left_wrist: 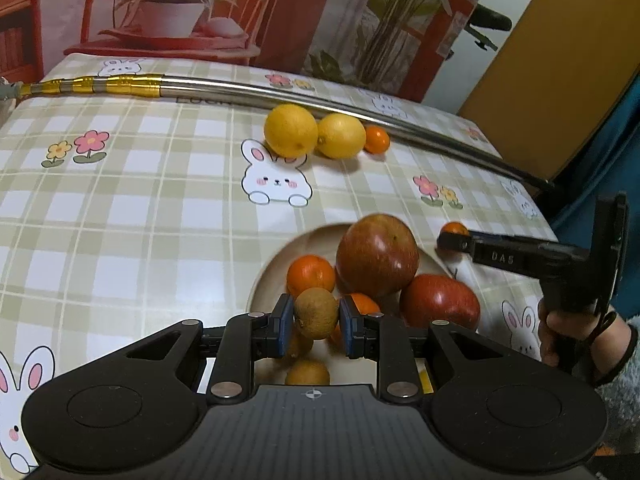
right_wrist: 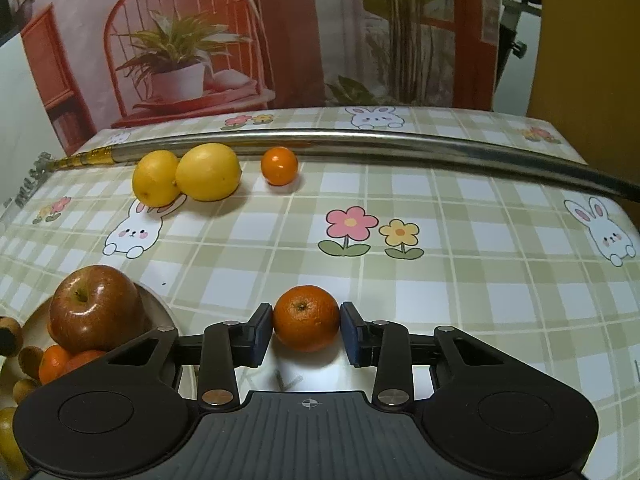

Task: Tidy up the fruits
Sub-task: 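Lower the kiwi into the plate with left while right carries the tangerine over it, then lower the tangerine into the plate and open the right gripper, then reach to the small tangerine by the pole and grasp it with left, then grasp a lemon with right while left lifts the tangerine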

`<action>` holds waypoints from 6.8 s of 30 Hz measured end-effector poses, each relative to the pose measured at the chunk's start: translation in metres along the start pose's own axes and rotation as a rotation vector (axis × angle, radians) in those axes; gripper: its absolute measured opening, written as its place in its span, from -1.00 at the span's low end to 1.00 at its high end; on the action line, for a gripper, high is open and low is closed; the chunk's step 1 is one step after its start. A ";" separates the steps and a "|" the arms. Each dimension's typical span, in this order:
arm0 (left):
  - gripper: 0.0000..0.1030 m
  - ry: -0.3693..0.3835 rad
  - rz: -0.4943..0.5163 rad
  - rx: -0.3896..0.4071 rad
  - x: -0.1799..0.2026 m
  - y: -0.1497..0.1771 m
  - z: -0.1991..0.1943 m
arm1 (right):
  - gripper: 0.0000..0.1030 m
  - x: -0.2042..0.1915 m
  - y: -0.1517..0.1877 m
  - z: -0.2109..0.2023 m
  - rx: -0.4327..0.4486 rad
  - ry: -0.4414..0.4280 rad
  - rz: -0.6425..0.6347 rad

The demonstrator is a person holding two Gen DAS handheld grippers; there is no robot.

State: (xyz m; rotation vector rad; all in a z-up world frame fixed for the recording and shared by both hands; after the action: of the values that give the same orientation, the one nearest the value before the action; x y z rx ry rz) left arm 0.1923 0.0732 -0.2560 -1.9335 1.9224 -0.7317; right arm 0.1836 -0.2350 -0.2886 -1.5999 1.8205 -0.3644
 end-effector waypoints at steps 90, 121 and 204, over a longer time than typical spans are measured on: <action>-0.07 -0.166 -0.092 0.159 0.011 0.040 -0.067 | -0.33 -0.095 0.074 -0.099 0.059 -0.060 -0.149; -0.07 -0.094 0.150 0.196 0.064 -0.099 -0.035 | -0.33 0.011 -0.043 -0.093 0.262 -0.030 -0.026; -0.23 -0.154 -0.078 0.183 -0.009 -0.089 0.002 | 0.09 -0.036 -0.110 0.055 0.062 -0.242 -0.376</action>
State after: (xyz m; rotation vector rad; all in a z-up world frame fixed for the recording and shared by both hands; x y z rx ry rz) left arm 0.2681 0.0863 -0.2093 -1.9017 1.6385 -0.7294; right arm 0.3034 -0.2113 -0.2504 -1.8547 1.3161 -0.3708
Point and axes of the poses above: each gripper's, at about its wrist camera, not at the fingertips, and z roughly the way its jaws point, x to its right, y to its underside, the point moved 3 cm from there along z, roughly the way its jaws point, and after that the axes turned 13 degrees about -y, right-handed, at the moved point
